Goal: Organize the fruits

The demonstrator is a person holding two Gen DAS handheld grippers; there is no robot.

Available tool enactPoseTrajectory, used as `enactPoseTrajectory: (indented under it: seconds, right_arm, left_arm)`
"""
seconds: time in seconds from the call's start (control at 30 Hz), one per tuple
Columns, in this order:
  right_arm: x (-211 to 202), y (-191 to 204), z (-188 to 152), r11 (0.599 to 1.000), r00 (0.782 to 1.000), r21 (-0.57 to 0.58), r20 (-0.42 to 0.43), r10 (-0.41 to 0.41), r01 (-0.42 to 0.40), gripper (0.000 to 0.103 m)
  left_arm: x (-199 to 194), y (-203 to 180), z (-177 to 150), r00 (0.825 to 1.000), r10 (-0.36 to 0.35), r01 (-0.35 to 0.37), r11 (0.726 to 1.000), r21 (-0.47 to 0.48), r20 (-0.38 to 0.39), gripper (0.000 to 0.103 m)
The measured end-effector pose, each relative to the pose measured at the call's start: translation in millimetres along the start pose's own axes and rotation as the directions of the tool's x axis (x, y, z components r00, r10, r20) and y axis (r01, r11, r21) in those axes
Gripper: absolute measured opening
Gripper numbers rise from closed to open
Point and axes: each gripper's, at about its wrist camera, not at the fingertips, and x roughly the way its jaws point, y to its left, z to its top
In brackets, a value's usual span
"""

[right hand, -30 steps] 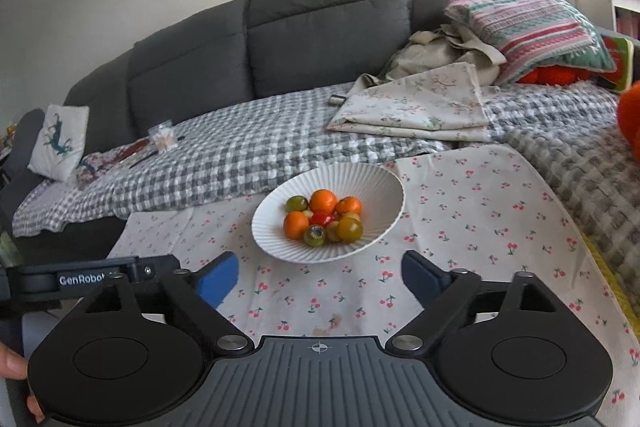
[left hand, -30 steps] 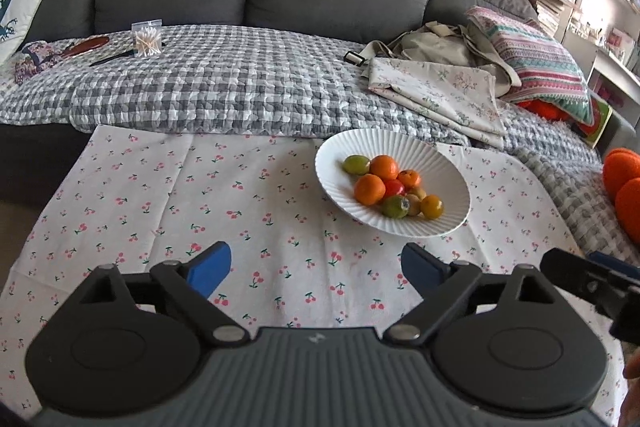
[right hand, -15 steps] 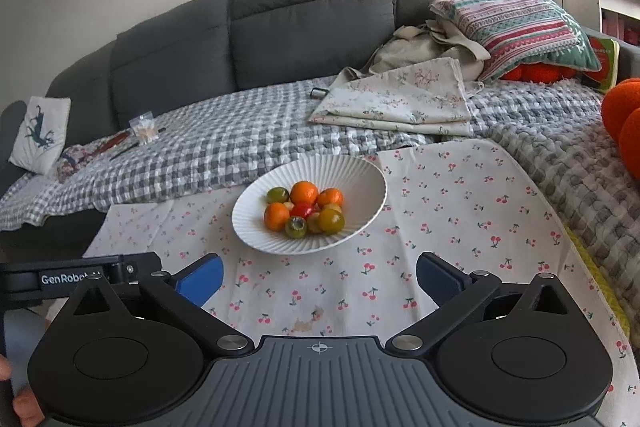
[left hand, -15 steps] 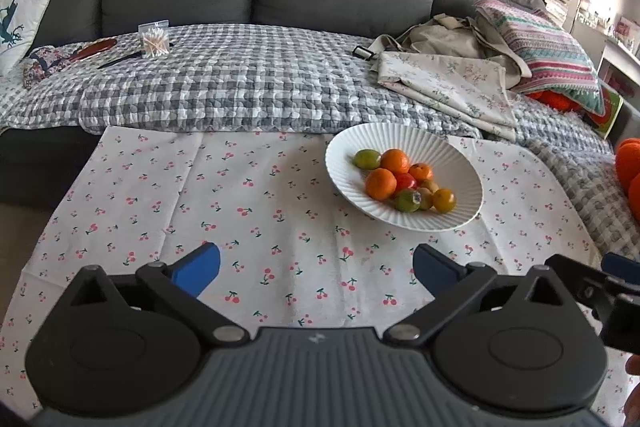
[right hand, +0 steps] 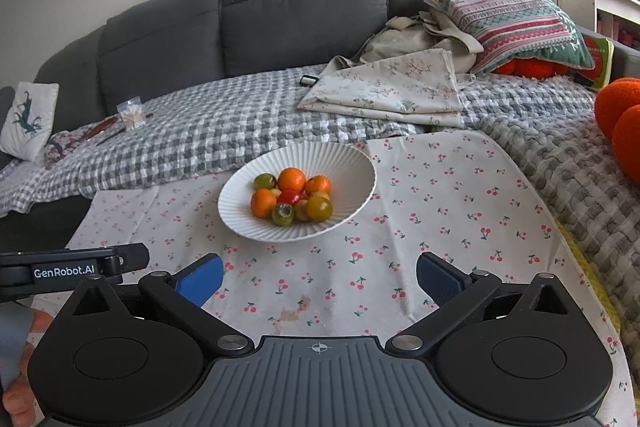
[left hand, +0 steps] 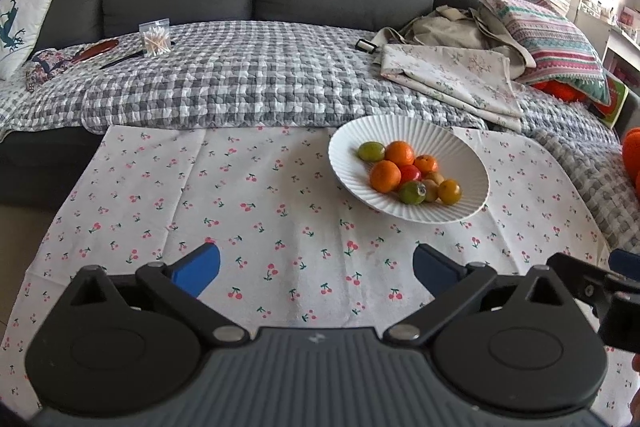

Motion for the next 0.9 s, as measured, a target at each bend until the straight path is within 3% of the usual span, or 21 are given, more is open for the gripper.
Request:
enactPoseTrajectory:
  seconds: [0.9]
  right_arm:
    - [3.3, -0.1, -1.6, 1.000, 1.000, -0.006, -0.012, -0.004, 0.004, 0.103]
  left_arm:
    - [4.1, -6.6, -5.7, 0.998, -0.055, 0.056, 0.998, 0.012, -0.035, 0.102]
